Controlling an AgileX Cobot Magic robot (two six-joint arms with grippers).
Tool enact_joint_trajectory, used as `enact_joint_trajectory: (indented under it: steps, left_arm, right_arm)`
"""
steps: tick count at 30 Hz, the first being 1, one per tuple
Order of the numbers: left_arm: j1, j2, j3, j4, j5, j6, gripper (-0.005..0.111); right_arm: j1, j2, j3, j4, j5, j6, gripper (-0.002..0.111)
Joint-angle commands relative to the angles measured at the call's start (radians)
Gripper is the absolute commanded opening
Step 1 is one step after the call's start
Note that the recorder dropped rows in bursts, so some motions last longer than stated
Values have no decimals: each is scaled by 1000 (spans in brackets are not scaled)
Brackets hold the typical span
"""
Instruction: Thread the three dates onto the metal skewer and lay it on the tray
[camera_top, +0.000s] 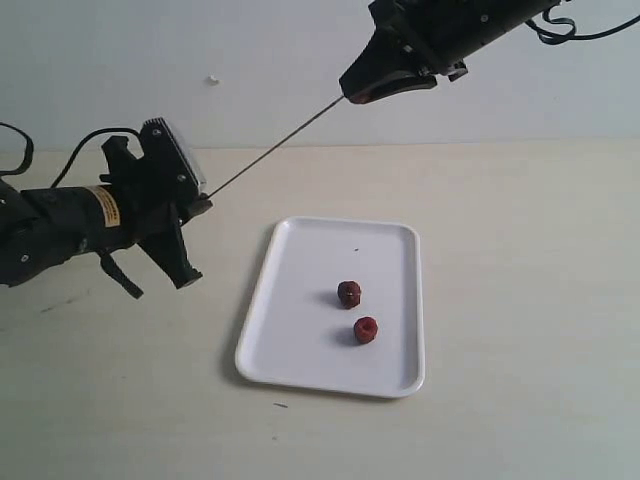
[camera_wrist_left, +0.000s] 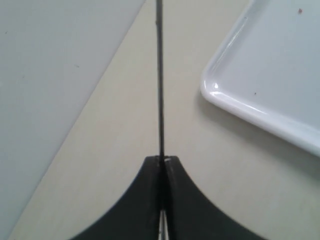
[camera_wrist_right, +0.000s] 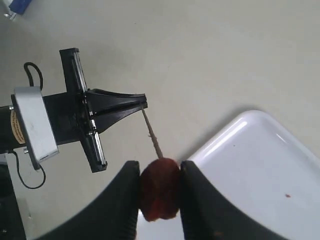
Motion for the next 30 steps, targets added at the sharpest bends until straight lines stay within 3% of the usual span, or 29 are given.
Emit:
enact_joint_trajectory:
  steps: [1,30]
  left_arm:
    - [-23,-2,0,-5,-25,7,0]
    - [-53,-2,0,12,-121,38,0]
  right_arm:
    - [4,-4,-8,8,-3,-1,27]
    - [36,-4,-8,14,-3,-16,27]
